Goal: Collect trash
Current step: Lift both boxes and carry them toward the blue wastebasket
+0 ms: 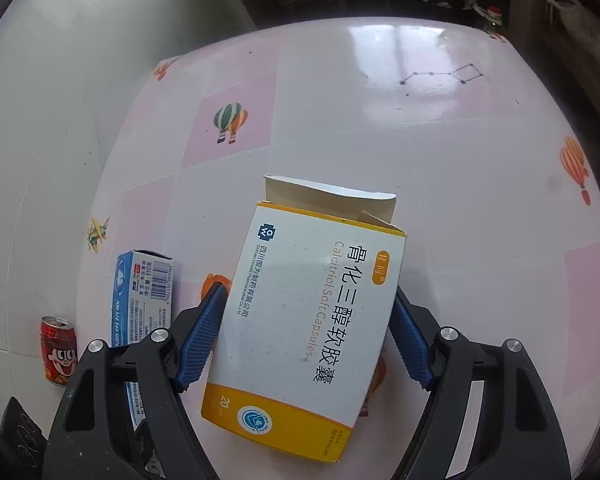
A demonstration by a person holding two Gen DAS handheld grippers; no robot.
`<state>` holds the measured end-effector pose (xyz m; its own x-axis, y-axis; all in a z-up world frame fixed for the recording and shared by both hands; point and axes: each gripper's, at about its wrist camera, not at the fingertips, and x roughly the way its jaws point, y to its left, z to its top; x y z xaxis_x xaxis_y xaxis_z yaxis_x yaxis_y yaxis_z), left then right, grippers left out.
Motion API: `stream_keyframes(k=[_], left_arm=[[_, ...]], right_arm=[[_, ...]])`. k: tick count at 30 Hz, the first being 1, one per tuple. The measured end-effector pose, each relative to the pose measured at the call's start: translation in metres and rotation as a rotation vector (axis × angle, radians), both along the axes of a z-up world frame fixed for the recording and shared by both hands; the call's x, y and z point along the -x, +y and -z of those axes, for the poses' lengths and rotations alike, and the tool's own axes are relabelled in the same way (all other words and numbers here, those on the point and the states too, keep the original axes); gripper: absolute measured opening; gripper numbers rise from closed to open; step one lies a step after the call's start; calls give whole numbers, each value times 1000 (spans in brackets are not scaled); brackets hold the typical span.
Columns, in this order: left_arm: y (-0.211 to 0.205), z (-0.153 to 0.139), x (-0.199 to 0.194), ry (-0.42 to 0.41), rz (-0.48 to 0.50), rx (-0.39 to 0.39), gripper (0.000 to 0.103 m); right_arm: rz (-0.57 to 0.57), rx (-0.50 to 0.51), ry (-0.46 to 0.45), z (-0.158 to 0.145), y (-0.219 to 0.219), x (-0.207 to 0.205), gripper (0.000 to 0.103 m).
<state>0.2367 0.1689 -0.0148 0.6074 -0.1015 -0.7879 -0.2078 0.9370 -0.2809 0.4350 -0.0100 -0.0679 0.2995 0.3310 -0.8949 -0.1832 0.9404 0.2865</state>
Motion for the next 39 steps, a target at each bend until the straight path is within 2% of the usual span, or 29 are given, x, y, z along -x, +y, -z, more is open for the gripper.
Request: stream_keyframes(k=[4, 8, 13, 15, 19, 22, 23, 25, 30, 36, 39], left_arm=[[4, -3, 14, -4, -6, 13, 44], [9, -8, 43, 0, -18, 49, 44], [-2, -13, 90, 4, -14, 80, 44], [-13, -13, 108, 4, 3, 83, 44], [-43, -8, 134, 32, 55, 100, 44], [-65, -4, 150, 58, 90, 102, 45], [-71, -2, 153, 72, 104, 104, 45], [-79, -2, 156, 84, 117, 103, 45], [-86, -6, 154, 101, 129, 60, 52], [-94, -2, 143, 115, 148, 14, 52], [-103, 1, 138, 122, 164, 24, 52]], right_arm=[[0, -26, -3, -9, -27, 16, 73], [-99, -50, 29, -12, -47, 55, 73], [-236, 39, 7, -14, -58, 127, 73], [-248, 67, -22, -14, -63, 153, 73], [-241, 185, -82, -4, -69, 189, 74], [-214, 168, -94, 1, -75, 204, 76], [-200, 154, -100, 0, -81, 208, 76], [-161, 128, -113, -2, -93, 214, 84], [-135, 77, -102, -3, -107, 221, 86], [-163, 91, -109, 5, -109, 236, 86], [-157, 97, -116, 6, -109, 241, 81]])
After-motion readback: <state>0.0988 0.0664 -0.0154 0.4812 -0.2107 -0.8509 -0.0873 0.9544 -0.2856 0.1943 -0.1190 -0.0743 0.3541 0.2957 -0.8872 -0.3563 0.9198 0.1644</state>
